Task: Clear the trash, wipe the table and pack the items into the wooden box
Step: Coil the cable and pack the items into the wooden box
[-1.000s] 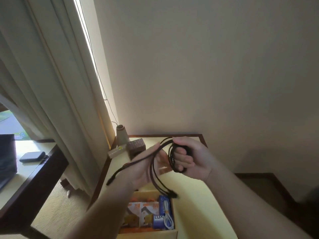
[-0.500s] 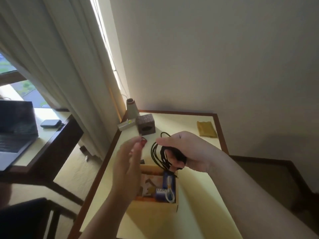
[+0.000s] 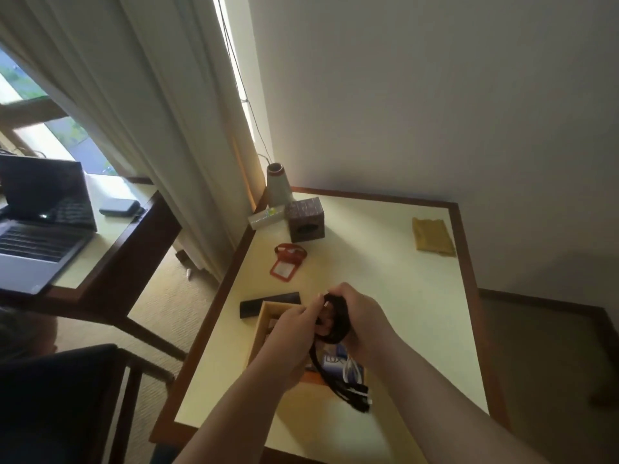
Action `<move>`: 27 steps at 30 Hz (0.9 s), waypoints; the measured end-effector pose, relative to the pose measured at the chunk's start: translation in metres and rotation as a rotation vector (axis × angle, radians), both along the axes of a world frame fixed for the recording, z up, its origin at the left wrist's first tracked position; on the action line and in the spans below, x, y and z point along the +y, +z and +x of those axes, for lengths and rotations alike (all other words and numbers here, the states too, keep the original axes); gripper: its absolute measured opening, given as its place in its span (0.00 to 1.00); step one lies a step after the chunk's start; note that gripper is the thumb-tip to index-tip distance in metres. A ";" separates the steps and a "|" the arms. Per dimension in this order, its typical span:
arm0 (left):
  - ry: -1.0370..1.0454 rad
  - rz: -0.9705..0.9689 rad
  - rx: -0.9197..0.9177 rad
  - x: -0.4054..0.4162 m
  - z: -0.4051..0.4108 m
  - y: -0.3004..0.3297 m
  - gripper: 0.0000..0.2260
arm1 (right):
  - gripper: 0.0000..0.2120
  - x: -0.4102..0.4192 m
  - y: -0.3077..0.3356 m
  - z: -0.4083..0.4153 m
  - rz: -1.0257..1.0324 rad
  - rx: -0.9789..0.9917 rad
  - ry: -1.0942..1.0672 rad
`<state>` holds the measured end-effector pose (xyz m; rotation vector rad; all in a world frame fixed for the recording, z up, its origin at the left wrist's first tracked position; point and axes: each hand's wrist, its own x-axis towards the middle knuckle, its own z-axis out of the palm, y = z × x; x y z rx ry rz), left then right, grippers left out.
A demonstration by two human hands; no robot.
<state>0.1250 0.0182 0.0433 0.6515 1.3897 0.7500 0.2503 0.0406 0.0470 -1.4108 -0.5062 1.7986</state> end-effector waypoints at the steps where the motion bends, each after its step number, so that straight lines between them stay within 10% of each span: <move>1: 0.017 -0.016 -0.040 -0.001 -0.005 -0.011 0.19 | 0.15 0.000 -0.013 -0.006 0.008 -0.034 0.021; 8: 0.134 -0.033 0.070 0.009 -0.023 -0.060 0.15 | 0.20 -0.001 -0.078 -0.026 0.237 -0.698 0.422; 12: 0.160 -0.005 0.159 0.014 -0.036 -0.080 0.15 | 0.12 -0.015 -0.077 -0.031 0.375 -1.068 0.267; 15: 0.133 -0.055 0.256 0.019 -0.044 -0.093 0.15 | 0.03 -0.034 -0.070 -0.033 0.223 -1.038 0.195; 19: 0.061 -0.030 0.454 0.021 -0.048 -0.108 0.09 | 0.20 -0.065 -0.102 -0.042 0.187 -1.166 0.520; 27: -0.739 0.157 0.980 0.025 -0.069 -0.114 0.20 | 0.14 -0.052 -0.119 -0.052 0.272 -1.335 0.722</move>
